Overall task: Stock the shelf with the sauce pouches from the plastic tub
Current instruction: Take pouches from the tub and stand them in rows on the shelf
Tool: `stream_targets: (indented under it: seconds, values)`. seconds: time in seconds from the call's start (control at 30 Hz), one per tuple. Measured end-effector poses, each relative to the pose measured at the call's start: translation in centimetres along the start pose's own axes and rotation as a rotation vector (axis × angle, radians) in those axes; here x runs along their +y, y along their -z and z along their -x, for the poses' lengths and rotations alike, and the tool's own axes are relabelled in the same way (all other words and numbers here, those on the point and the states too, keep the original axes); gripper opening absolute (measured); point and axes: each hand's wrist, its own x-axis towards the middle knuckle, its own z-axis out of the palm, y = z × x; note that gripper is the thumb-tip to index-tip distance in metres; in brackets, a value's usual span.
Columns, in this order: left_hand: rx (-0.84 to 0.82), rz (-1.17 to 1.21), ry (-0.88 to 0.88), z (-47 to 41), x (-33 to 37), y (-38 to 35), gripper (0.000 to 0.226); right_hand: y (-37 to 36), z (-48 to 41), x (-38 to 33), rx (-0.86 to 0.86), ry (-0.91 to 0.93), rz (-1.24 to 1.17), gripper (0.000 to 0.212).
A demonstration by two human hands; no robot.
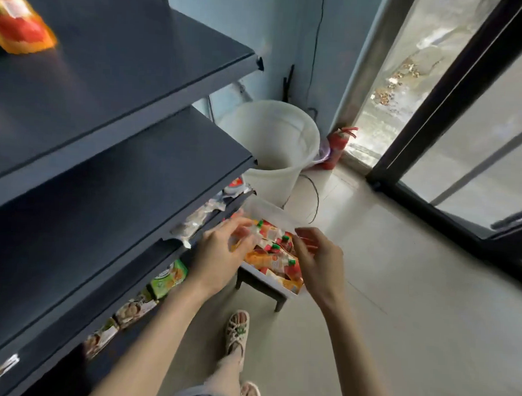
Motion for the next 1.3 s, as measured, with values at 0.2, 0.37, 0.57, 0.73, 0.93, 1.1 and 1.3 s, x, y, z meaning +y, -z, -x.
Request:
stream_targets:
  seconds: [0.2,0.37,0.57,0.73,0.93,1.1,1.3]
  values:
    - [-0.118,0.061,0.112,-7.2,-3.8,-7.3,0.016,-1.0,-6.5,8.1,-0.016,-0.197,0.016,0.015]
    - [-0.197,0.090,0.271,-13.7,-9.4,-13.9,0.017,-3.6,-12.7,15.2,-0.014,-0.389,-0.004,0.014]
    - [-0.303,0.060,0.512,-18.3,-17.5,-22.2,0.015,-8.1,-17.0,24.0,-0.069,-0.600,-0.044,0.016]
    - [-0.411,-0.015,0.635,-19.5,-24.4,-28.5,0.023,-12.2,-18.0,31.4,-0.166,-0.729,-0.031,0.018]
    - [-0.553,-0.216,0.632,-19.1,-31.6,-32.4,0.042,-15.5,-18.0,38.6,-0.224,-0.759,0.032,0.031]
    - [-0.566,-0.395,0.527,-18.7,-34.7,-33.4,0.038,-17.6,-17.7,42.3,-0.262,-0.799,0.062,0.044]
    - [-0.512,-0.411,0.476,-19.1,-36.5,-33.9,0.027,-18.7,-17.4,44.3,-0.285,-0.829,0.109,0.057]
